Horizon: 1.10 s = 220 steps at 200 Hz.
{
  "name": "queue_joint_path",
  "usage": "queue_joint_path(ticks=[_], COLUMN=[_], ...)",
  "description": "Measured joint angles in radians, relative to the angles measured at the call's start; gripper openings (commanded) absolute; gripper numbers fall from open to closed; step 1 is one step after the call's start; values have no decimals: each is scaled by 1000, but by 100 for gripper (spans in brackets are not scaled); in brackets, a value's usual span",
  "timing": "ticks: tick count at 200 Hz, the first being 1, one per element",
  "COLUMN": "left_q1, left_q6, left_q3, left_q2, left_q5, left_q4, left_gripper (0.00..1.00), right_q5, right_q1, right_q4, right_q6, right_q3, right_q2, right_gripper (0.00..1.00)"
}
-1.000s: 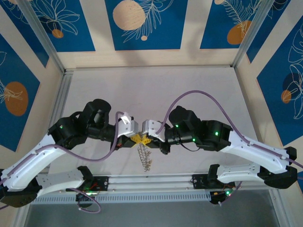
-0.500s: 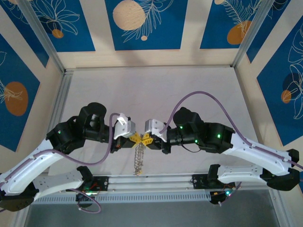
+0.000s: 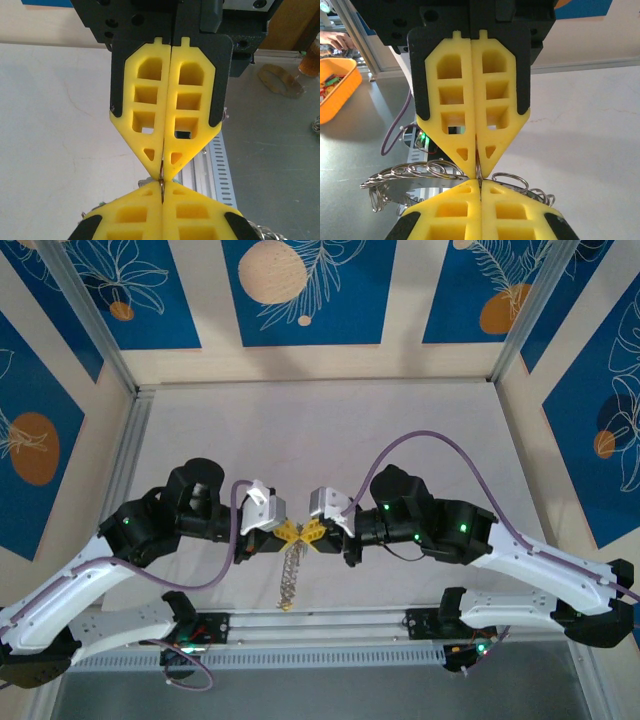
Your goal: Put the keys on the keyring
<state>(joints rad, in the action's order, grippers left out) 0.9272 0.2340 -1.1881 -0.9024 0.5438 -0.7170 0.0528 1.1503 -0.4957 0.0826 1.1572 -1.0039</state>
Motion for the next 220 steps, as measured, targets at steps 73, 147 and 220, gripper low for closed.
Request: queue_joint_path(ticks=[73,147,220], left_q1=[1,1,1], left_q6=[0,0,0], left_q3=[11,15,24], left_q2=[5,19,19], left_q5=[-3,-6,-7], left_q4=[5,14,21], left_gripper=[0,0,0], right_q5=[15,23,26], right_q1=[-3,-9,-25], right_q4=[58,48,58], right_q6=[-47,-68,-77], right_q3=[-58,-87,-99], right_q2=[27,47,44], right_gripper=[11,0,0])
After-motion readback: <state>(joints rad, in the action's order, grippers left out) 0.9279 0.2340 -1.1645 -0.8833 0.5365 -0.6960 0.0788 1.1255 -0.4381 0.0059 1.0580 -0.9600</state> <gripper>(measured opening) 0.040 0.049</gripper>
